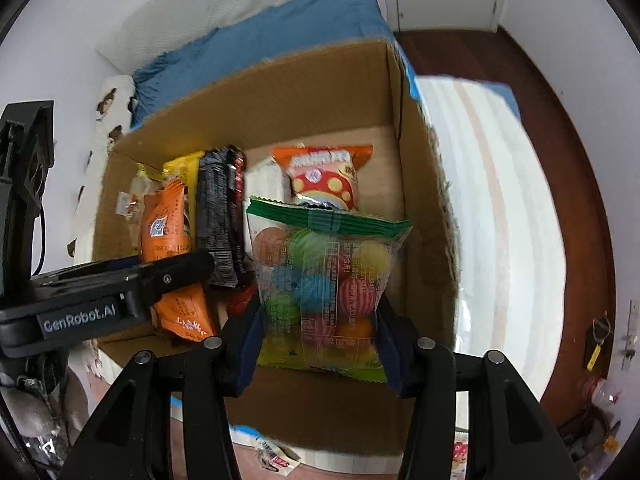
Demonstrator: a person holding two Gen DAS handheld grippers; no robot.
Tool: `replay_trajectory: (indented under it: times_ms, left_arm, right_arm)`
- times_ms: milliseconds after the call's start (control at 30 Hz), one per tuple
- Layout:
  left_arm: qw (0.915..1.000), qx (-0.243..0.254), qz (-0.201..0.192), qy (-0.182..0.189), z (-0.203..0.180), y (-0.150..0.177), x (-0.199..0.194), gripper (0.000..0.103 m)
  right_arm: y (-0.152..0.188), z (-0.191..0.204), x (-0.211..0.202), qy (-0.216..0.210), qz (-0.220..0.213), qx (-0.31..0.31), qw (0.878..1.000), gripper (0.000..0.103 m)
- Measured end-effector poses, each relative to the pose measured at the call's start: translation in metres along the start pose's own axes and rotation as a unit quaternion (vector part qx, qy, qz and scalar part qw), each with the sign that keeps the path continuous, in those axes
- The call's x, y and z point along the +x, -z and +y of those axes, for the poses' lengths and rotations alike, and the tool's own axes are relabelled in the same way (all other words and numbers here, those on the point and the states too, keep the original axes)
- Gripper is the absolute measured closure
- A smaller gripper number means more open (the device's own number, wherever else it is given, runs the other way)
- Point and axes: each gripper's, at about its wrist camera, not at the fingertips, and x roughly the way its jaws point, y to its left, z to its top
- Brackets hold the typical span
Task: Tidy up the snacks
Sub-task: 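Carry both packs into the box and open both tools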
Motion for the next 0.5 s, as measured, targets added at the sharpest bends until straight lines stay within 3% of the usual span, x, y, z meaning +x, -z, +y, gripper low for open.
replay_trajectory:
  times_ms: [33, 133, 500]
  left_arm:
    - [1.0000, -0.006, 0.003, 0.004, 0.001, -0.005, 0.003, 0.036]
    - [0.9998, -0.006, -0.009, 0.016, 0.001, -0.008, 0.004, 0.011]
    - [0.9992, -0.001, -0.033, -0.025, 0.005, 0.002, -0.005, 0.004]
  right_arm:
    - [-0.001, 0.000, 0.003, 0.012, -0.001, -0.004, 1.000, 0.020]
    - [-0.001, 0.002, 0.008, 0.013, 0.006, -0.006, 1.000, 0.017]
    - [0.004, 0.013, 0.006, 0.028, 0.001, -0.018, 0.999, 0.005]
